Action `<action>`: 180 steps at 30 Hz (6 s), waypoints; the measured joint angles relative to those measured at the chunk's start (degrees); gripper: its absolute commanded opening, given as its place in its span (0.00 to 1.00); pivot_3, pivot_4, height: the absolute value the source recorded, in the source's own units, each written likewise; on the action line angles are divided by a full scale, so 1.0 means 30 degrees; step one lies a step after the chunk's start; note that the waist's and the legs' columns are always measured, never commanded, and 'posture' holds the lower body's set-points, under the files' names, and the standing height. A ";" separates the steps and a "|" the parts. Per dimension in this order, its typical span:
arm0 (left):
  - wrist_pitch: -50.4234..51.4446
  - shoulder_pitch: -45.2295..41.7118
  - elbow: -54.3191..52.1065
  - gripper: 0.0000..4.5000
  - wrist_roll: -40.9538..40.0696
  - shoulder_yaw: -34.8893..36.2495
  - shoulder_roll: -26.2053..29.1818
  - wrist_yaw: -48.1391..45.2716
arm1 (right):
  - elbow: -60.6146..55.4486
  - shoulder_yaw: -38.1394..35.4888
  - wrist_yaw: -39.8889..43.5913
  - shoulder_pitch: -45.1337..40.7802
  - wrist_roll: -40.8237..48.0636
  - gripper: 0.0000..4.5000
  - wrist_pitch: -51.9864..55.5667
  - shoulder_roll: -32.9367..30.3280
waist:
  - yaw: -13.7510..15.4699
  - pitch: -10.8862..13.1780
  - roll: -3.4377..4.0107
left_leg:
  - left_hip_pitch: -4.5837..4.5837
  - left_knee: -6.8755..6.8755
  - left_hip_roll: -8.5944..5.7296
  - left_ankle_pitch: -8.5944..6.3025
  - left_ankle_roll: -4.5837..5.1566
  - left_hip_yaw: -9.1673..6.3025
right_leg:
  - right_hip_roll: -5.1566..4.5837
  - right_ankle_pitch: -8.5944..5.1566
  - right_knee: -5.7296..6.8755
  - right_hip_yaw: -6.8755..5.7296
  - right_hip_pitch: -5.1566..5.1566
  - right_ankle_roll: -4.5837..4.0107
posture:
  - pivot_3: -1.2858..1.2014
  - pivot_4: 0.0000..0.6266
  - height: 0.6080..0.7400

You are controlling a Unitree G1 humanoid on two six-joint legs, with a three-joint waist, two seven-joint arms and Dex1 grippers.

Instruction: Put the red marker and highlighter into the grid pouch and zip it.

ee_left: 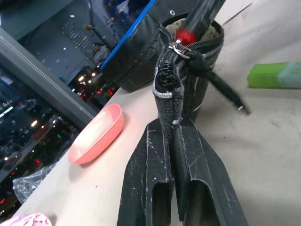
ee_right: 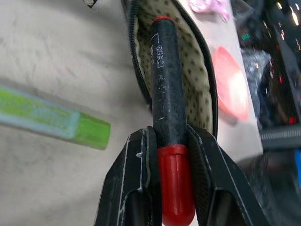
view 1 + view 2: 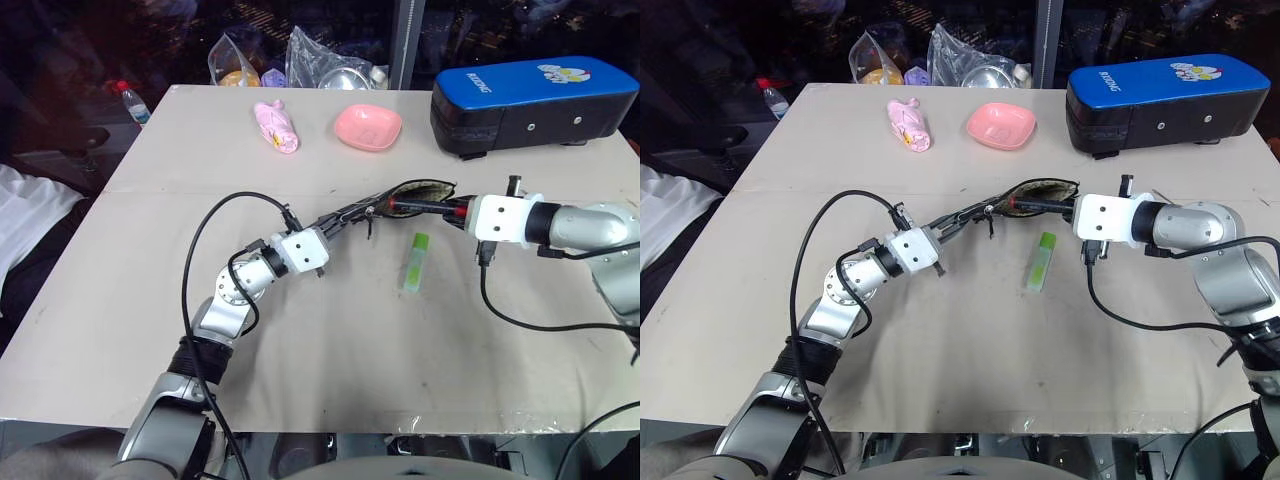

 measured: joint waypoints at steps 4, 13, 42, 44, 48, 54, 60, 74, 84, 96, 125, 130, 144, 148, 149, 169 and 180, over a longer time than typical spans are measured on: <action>-0.0213 0.0114 -0.1065 0.00 -0.0881 -0.0173 0.0064 -0.1043 | 0.2200 0.1203 0.0387 -0.1784 -0.1292 0.06 -0.2466 0.0955 | -0.0010 0.0008 0.0014 | 0.0001 0.0000 0.0006 0.0002 -0.0003 0.0009 | -0.0004 0.0000 -0.0001 0.0000 -0.0002 -0.0001 | 0.52 0.24 1.00; -0.0201 -0.0206 -0.0921 0.00 -0.1340 -0.0290 -0.0115 -0.1594 | 0.6298 0.2892 0.0220 -0.4582 -0.3612 0.53 -0.7142 0.3550 | 0.0016 0.0013 0.0021 | 0.0004 0.0011 0.0007 0.0004 -0.0006 0.0036 | -0.0003 0.0001 0.0012 -0.0003 -0.0002 -0.0001 | 0.52 0.24 1.00; 0.1882 -0.0252 -0.0017 0.00 -0.0519 0.1317 -0.0682 0.2273 | -0.8413 -0.1410 -1.2748 0.7868 0.3965 0.99 1.9067 1.2482 | 0.0004 0.0001 0.0013 | -0.0009 -0.0001 0.0000 0.0003 -0.0007 -0.0021 | 0.0000 0.0003 0.0028 -0.0017 -0.0004 -0.0004 | 0.52 0.24 1.00; 0.1882 -0.0245 -0.0018 0.00 -0.0508 0.1273 -0.0682 0.2233 | -0.8147 -0.0839 -1.3215 0.7738 0.3877 0.99 1.9671 1.2911 | -0.0002 0.0001 0.0014 | -0.0009 -0.0003 0.0000 0.0002 -0.0006 -0.0019 | -0.0001 0.0002 0.0021 -0.0016 -0.0005 -0.0004 | 0.52 0.24 1.00; 0.1897 -0.0233 -0.0018 0.00 -0.0479 0.1266 -0.0675 0.2222 | -0.8092 -0.0929 -1.3592 0.7131 0.3859 0.94 2.0968 1.3123 | -0.0005 -0.0014 -0.0009 | -0.0006 -0.0002 0.0001 0.0001 -0.0003 -0.0024 | -0.0006 0.0003 0.0023 -0.0016 0.0000 -0.0004 | 0.52 0.24 1.00; 0.1896 -0.0231 -0.0018 0.00 -0.0433 0.1139 -0.0769 0.2227 | -0.8379 -0.0873 -1.3631 0.6807 0.3995 0.39 2.1936 1.2800 | 0.0041 -0.0027 -0.0027 | -0.0008 -0.0003 0.0000 -0.0001 -0.0001 -0.0041 | -0.0012 0.0002 0.0019 -0.0022 0.0007 -0.0004 | 0.52 0.24 1.00; 0.1897 -0.0215 -0.0018 0.00 -0.0433 0.1094 -0.0768 0.2224 | -0.8782 -0.0658 -1.3438 0.6685 0.4056 0.17 2.2117 1.1414 | 0.0193 -0.0027 -0.0029 | -0.0025 0.0004 -0.0033 -0.0009 0.0017 -0.0067 | -0.0069 0.0002 0.0004 -0.0041 0.0024 -0.0003 | 0.52 0.24 1.00; 0.1857 -0.0170 -0.0019 0.00 -0.0448 0.0801 -0.0578 0.1324 | -0.7630 -0.2628 -0.4929 0.2657 0.2794 0.17 1.1405 -0.1448 | -0.0426 0.0015 -0.0006 | -0.0011 -0.0078 0.0004 -0.0004 0.0005 -0.0075 | 0.0039 -0.0007 -0.0026 -0.0042 -0.0006 0.0002 | 0.52 0.24 1.00; 0.0951 -0.0773 0.0001 0.00 -0.0403 0.0118 -0.0556 0.0574 | -0.1287 0.1073 -0.1394 -0.1337 -0.1008 0.17 0.2344 -0.1156 | -0.0364 0.0021 -0.0006 | -0.0014 -0.0012 0.0003 -0.0003 0.0004 -0.0005 | -0.0024 -0.0003 -0.0014 -0.0005 -0.0005 0.0008 | 0.52 0.24 1.00; 0.0368 -0.0639 -0.0011 0.00 -0.0092 -0.0084 -0.0459 0.0258 | 0.4052 0.3882 -0.0196 -0.4940 -0.4102 0.46 -0.2821 0.3506 | -0.0361 0.0035 0.0014 | -0.0010 0.0003 0.0019 0.0001 -0.0002 0.0028 | -0.0027 -0.0002 0.0008 -0.0014 -0.0012 0.0009 | 0.52 0.24 1.00; 0.0448 -0.0767 0.0399 0.00 -0.0104 0.0041 -0.0921 0.0155 | -0.9234 -0.6902 -0.6125 0.2400 1.1781 0.98 2.5838 1.0277 | 0.0004 0.0021 -0.0004 | -0.0023 -0.0007 0.0020 -0.0006 0.0009 -0.0041 | -0.0038 0.0003 0.0025 -0.0028 -0.0003 0.0000 | 0.52 0.24 1.00; 0.0349 -0.0825 0.0404 0.00 -0.0107 0.0016 -0.0888 -0.0146 | -0.7915 -0.6948 -0.8276 0.1579 1.1863 0.98 2.6779 1.2631 | 0.0002 0.0019 -0.0004 | -0.0025 -0.0007 0.0003 -0.0006 0.0010 -0.0038 | -0.0034 0.0002 0.0020 -0.0028 -0.0004 0.0001 | 0.52 0.24 1.00; 0.0298 -0.0392 0.0243 0.00 -0.0109 -0.0418 -0.0662 -0.1145 | -0.4417 -0.6996 -0.9426 -0.0425 1.2410 0.98 2.6075 1.4328 | -0.0069 0.0020 -0.0003 | -0.0027 -0.0017 0.0003 -0.0006 0.0009 -0.0041 | -0.0023 0.0002 0.0014 -0.0037 -0.0005 0.0002 | 0.52 0.24 1.00; 0.0298 -0.0343 0.0128 0.00 -0.0103 -0.0522 -0.0547 -0.1247 | -0.4306 -0.7048 -0.9440 -0.0569 1.2766 0.66 2.5938 1.4336 | -0.0104 0.0020 -0.0002 | -0.0027 -0.0021 0.0007 -0.0006 0.0010 -0.0042 | -0.0024 0.0001 0.0013 -0.0035 -0.0005 0.0002 | 0.52 0.24 1.00; 0.0298 -0.0310 0.0117 0.00 -0.0100 -0.0529 -0.0524 -0.1321 | -0.4292 -0.7046 -0.9436 -0.0569 1.2884 0.60 2.5931 1.4335 | -0.0120 0.0020 -0.0002 | -0.0027 -0.0022 0.0007 -0.0007 0.0010 -0.0043 | -0.0024 0.0001 0.0012 -0.0035 -0.0005 0.0002 | 0.52 0.24 1.00; 0.0287 -0.0091 -0.0085 0.00 -0.0079 -0.0700 -0.0238 -0.1717 | -0.4281 -0.8469 -1.1404 -0.0144 1.4000 0.01 2.5980 1.4177 | -0.0448 0.0021 -0.0001 | -0.0030 -0.0047 0.0020 -0.0007 0.0012 -0.0051 | -0.0035 0.0001 0.0004 -0.0042 -0.0008 0.0003 | 0.52 0.24 1.00; 0.0289 -0.0094 -0.0244 0.00 -0.0079 -0.0701 -0.0254 -0.1712 | -0.3754 -1.1364 -1.3942 -0.0396 1.4710 0.01 2.5255 1.5634 | -0.0452 0.0023 0.0002 | -0.0030 -0.0055 0.0019 -0.0007 0.0011 -0.0045 | -0.0036 0.0001 0.0003 -0.0038 -0.0009 0.0003 | 0.52 0.24 1.00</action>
